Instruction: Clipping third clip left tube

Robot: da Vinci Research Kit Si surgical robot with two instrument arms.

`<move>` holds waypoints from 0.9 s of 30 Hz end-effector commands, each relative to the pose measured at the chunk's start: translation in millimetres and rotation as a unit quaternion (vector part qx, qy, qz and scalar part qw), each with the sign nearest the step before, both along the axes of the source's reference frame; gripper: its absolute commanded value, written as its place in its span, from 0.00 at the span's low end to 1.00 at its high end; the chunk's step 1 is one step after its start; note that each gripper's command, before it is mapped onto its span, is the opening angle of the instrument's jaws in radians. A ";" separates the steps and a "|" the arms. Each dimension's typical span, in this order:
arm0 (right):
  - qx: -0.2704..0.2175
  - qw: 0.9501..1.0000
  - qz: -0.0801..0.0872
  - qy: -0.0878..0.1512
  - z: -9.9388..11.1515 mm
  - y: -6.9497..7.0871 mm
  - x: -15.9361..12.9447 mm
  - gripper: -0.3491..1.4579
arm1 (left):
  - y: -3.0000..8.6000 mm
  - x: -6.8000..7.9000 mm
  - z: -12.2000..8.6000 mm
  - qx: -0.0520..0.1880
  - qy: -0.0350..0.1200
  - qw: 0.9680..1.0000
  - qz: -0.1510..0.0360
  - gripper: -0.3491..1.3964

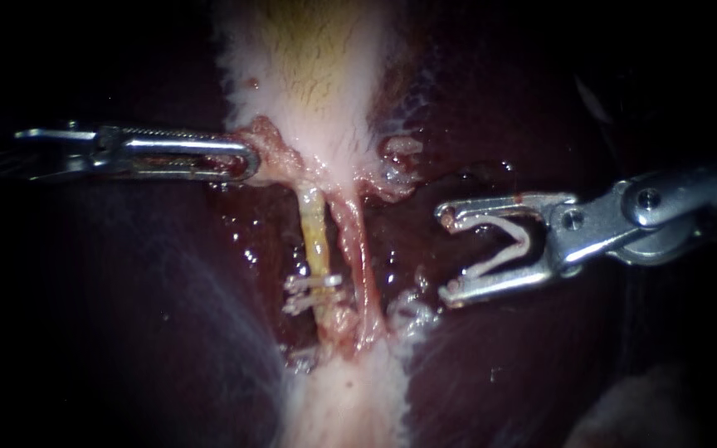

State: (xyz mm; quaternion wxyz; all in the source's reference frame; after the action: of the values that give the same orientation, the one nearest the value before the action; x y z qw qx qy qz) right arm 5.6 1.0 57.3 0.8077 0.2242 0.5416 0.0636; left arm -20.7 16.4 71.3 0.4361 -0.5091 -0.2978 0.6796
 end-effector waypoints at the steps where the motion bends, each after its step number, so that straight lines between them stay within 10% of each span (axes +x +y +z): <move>1: 0.000 1.000 0.000 0.000 0.0 0.0 0.0 0.46 | 0.0 0.0 0.0 0.000 0.000 1.000 0.000 0.00; 27: 0.000 1.000 0.000 0.000 0.0 0.0 0.2 0.46 | 1.1 4.4 -9.9 0.013 -0.014 1.000 -0.019 0.00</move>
State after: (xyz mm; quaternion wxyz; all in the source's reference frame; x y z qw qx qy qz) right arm 5.8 1.0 57.3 0.8077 0.2240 0.5416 0.0643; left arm -16.3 17.5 61.4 0.4516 -0.5182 -0.3037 0.6598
